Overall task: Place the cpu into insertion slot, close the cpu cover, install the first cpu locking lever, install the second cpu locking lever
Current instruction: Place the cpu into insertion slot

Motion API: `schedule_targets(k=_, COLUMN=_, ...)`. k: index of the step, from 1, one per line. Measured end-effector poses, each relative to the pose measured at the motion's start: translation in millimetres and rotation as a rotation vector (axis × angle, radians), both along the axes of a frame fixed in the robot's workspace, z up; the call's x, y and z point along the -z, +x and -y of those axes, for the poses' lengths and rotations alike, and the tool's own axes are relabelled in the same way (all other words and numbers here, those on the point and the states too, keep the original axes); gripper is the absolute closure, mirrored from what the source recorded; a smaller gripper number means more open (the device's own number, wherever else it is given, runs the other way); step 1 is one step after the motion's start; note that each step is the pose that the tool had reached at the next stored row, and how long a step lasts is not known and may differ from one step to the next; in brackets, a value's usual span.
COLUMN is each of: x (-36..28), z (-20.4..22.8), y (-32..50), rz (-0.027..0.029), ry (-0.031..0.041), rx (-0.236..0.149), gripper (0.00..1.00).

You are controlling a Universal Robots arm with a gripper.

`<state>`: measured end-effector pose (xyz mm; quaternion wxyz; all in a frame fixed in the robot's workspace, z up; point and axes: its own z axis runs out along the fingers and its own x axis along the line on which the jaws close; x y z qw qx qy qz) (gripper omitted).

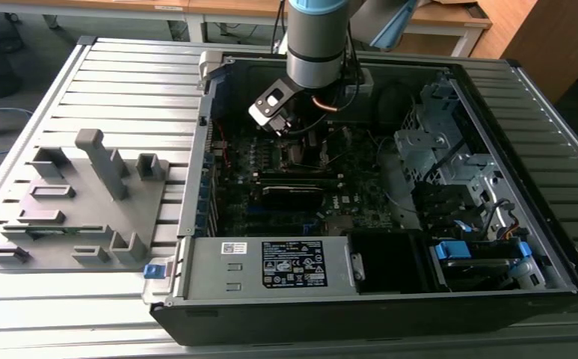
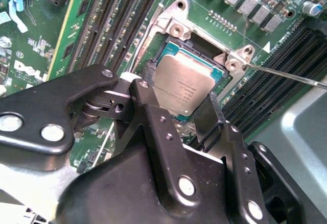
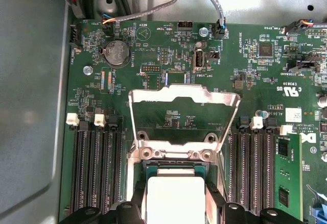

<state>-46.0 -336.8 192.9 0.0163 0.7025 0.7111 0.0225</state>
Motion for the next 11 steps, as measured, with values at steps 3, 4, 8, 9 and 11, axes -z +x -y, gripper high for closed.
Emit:
schedule_targets(k=3, x=0.7, z=0.1, y=-0.1, rz=-0.0003, ry=-0.0005, rx=0.000, gripper=0.46)
schedule_targets(k=4, x=0.8, z=0.1, y=0.0, rz=-0.0003, ry=-0.0003, rx=0.000, gripper=0.46)
schedule_targets(k=8, x=1.3, z=0.0, y=0.0, rz=-0.0002, ry=-0.0001, rx=0.000, gripper=0.46)
schedule_targets(k=9, x=1.8, z=0.1, y=-0.1, rz=-0.0005, ry=-0.0005, rx=0.000, gripper=0.46)
schedule_targets(k=11, x=2.3, z=0.2, y=-0.1, rz=-0.0005, ry=-0.0007, rx=0.000, gripper=0.46)
